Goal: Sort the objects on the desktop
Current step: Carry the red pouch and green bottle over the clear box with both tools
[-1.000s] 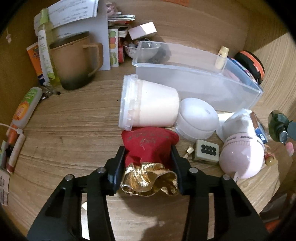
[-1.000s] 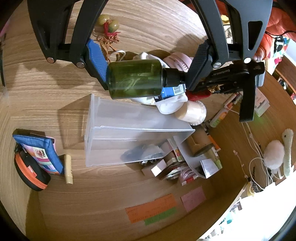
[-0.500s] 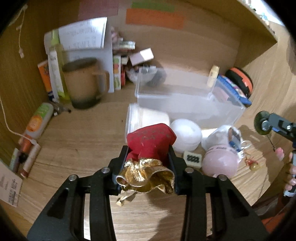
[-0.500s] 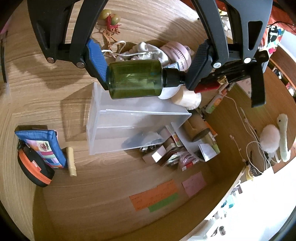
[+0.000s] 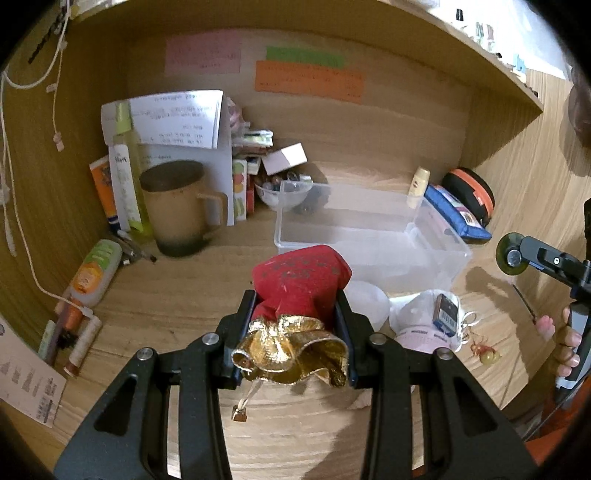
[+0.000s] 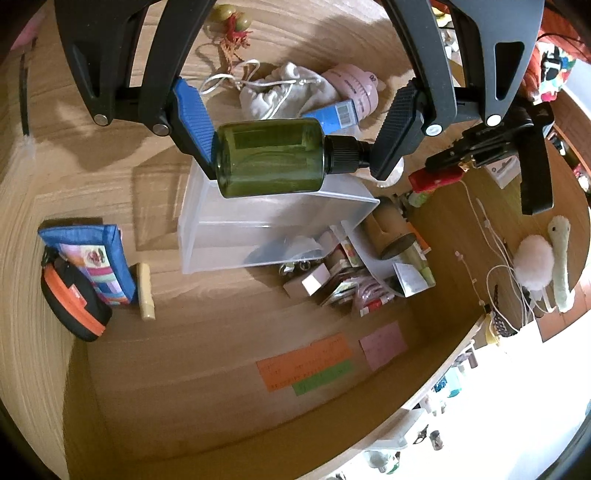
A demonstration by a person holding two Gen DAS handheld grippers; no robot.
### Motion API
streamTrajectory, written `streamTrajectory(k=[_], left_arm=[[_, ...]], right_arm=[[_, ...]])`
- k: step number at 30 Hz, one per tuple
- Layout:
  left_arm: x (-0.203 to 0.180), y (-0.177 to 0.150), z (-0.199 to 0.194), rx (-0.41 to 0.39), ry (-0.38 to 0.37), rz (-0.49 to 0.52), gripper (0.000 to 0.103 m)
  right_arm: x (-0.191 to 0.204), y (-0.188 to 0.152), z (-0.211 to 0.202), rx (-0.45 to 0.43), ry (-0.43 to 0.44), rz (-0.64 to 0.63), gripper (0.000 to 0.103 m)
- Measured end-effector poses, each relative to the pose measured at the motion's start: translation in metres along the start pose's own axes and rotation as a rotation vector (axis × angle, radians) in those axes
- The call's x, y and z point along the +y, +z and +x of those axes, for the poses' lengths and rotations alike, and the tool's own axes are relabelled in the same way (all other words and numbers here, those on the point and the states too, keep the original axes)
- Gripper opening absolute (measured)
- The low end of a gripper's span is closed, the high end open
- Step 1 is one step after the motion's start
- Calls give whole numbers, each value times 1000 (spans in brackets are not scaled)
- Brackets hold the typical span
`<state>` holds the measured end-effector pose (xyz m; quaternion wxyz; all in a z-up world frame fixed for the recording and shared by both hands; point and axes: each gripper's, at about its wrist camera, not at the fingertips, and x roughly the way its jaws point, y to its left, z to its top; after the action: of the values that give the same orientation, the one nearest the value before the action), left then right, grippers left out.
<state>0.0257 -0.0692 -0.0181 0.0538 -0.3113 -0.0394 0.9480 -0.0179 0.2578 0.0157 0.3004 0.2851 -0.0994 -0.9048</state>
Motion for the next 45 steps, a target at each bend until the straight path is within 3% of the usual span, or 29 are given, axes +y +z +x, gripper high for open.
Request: streamTrajectory(k=[17,29,37,45], left_arm=[[-11,30,-12,-87,17,42,39],[-21,68,5,-118,-36,48,40],[-26,89,41,-64,-99,35,40],[-33,104,69,-26,-113,52,40]], right_arm=[[6,31,3,-63,-13,-71,78],[12,58,18,-83,13,-107,78],[13,74,33,-89,28,-125,78],[7,87,61,-46,26,-135,78]])
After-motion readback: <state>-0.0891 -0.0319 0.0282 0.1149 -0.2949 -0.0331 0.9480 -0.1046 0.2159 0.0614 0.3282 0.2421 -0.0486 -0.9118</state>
